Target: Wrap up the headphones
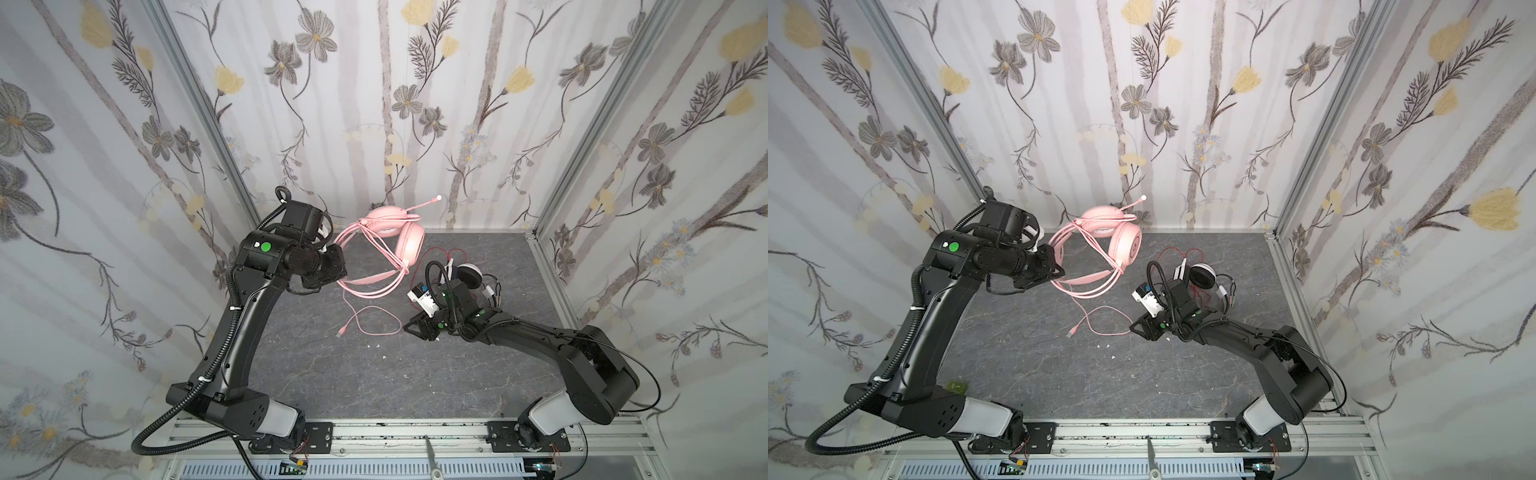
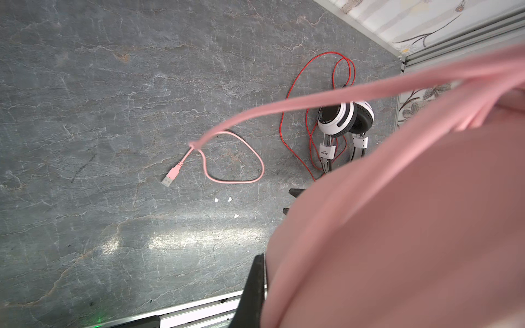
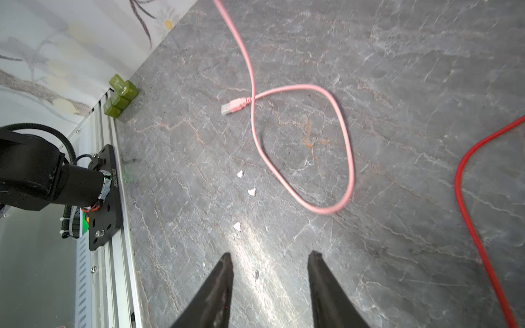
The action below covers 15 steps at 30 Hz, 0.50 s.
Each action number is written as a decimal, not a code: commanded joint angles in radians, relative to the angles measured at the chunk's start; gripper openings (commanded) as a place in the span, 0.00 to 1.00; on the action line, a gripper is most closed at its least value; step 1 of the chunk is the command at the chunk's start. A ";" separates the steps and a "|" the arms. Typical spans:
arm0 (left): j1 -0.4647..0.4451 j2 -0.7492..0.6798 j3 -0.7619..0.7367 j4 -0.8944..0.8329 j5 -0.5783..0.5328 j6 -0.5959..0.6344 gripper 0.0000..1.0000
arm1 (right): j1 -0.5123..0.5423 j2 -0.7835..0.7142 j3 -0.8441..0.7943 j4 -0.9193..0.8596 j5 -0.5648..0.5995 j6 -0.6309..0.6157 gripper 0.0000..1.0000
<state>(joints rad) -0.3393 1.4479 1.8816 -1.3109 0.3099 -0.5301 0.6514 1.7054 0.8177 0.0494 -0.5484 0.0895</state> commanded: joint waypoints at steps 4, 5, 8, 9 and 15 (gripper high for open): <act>0.000 0.012 0.062 0.037 0.021 0.005 0.00 | 0.037 0.058 0.016 0.059 -0.011 -0.061 0.50; 0.000 0.015 0.071 0.030 0.021 0.007 0.00 | 0.048 0.078 0.036 0.058 -0.009 -0.064 0.50; 0.000 0.017 0.083 0.024 0.022 0.009 0.00 | 0.082 0.154 0.122 0.061 -0.007 -0.060 0.50; 0.000 0.017 0.087 0.024 0.023 0.009 0.00 | 0.091 0.185 0.157 0.069 -0.008 -0.049 0.50; 0.000 0.012 0.085 0.018 0.028 0.009 0.00 | 0.101 0.368 0.335 0.184 -0.016 0.079 0.50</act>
<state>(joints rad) -0.3393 1.4654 1.9564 -1.3235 0.3119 -0.5224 0.7479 2.0155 1.0924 0.1303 -0.5510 0.1059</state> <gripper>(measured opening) 0.070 0.502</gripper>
